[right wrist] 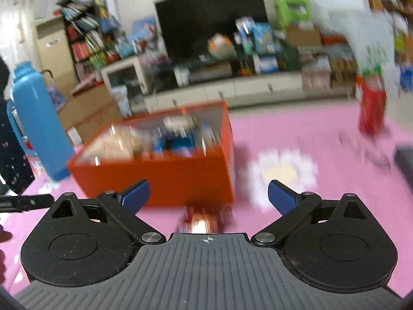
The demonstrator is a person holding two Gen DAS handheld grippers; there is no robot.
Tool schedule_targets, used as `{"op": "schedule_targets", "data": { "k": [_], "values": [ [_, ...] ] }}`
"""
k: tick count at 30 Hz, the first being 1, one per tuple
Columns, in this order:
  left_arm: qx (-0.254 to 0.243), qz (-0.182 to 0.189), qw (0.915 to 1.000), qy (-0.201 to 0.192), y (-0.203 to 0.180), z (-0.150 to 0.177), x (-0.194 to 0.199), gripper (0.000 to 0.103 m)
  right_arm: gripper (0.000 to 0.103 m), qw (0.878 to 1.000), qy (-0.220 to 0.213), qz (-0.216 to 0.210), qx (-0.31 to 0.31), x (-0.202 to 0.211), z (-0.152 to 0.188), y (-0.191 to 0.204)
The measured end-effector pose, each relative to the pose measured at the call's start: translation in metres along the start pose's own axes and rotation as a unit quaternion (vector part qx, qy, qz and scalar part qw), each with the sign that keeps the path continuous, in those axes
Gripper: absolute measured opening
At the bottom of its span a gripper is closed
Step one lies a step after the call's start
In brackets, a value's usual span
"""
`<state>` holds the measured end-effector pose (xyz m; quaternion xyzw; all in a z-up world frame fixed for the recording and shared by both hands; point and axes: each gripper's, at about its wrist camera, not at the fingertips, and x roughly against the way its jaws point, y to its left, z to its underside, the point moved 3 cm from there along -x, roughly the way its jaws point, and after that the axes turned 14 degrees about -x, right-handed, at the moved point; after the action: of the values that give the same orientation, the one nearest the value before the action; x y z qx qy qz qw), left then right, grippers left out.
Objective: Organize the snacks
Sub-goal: 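Move the right tool to the chocolate-chip cookie packet while the left approaches the yellow snack bag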
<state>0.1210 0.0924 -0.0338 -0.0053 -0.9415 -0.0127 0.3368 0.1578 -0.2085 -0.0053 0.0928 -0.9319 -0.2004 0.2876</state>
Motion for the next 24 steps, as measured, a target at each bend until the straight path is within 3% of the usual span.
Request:
{"op": "schedule_targets", "data": {
  "k": [3,6,11,19,24],
  "values": [
    [-0.014,-0.012,0.9998,0.011,-0.005,0.003,-0.009,0.1,0.088,0.999,0.037,-0.018,-0.033,-0.007,0.009,-0.016],
    [-0.019,-0.018,0.9996,0.005,-0.009,-0.001,-0.015,0.1,0.088,0.998,0.045,0.003,-0.036,-0.019,0.012,-0.026],
    [0.004,0.012,0.9997,0.022,-0.013,-0.004,-0.031,0.1,0.088,0.996,0.067,0.021,-0.051,-0.044,0.015,-0.034],
    [0.016,-0.019,0.9992,0.03,-0.014,-0.018,-0.059,0.1,0.089,0.994,0.097,0.042,-0.012,-0.093,0.032,-0.008],
    [0.014,-0.028,0.9986,0.043,-0.024,-0.026,-0.082,0.1,0.089,0.994,0.087,0.063,0.032,-0.104,0.038,0.003]
  ]
}}
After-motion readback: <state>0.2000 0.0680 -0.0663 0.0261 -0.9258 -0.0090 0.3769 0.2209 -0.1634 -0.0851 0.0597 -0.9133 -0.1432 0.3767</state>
